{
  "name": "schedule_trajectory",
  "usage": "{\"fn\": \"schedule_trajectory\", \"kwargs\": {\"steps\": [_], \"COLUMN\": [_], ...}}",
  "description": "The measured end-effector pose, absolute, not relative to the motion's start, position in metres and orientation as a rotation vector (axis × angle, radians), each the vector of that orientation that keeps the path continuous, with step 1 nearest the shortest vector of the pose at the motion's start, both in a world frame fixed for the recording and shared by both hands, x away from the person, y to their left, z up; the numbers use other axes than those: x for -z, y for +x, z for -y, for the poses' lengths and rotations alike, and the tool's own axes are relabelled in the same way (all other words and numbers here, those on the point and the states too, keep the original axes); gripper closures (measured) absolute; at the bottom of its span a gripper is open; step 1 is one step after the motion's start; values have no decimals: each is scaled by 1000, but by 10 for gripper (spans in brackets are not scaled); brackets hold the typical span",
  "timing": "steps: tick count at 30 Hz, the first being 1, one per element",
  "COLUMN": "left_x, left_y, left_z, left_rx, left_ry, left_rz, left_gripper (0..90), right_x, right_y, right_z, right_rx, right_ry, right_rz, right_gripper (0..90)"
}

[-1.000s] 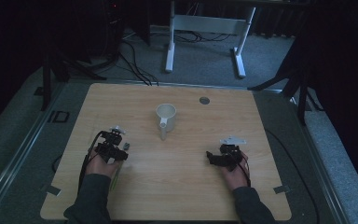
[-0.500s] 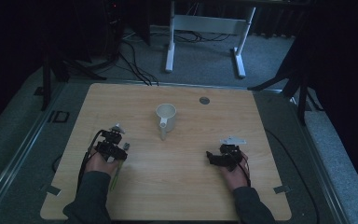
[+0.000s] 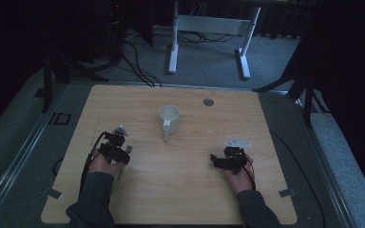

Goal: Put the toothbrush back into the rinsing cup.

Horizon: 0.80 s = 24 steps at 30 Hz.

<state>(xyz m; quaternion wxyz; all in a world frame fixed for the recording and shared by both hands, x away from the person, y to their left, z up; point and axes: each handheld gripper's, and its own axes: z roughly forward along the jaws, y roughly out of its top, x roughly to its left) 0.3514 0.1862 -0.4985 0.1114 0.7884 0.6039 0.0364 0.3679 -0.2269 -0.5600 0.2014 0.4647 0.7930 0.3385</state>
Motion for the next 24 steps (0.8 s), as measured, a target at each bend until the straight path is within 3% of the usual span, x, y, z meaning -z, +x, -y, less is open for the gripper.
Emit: {"fn": "schedule_trajectory", "kwargs": {"steps": [24], "left_x": [509], "left_y": [358], "left_z": [-182], "left_rx": [-47], "left_ry": [2384], "left_rz": [-1829], "left_gripper": [636], "right_x": [560], "right_y": [368], "right_z": [227], "right_rx": [-946], "right_ry": [1299], "right_rz": [-2215], "right_gripper": [188]}}
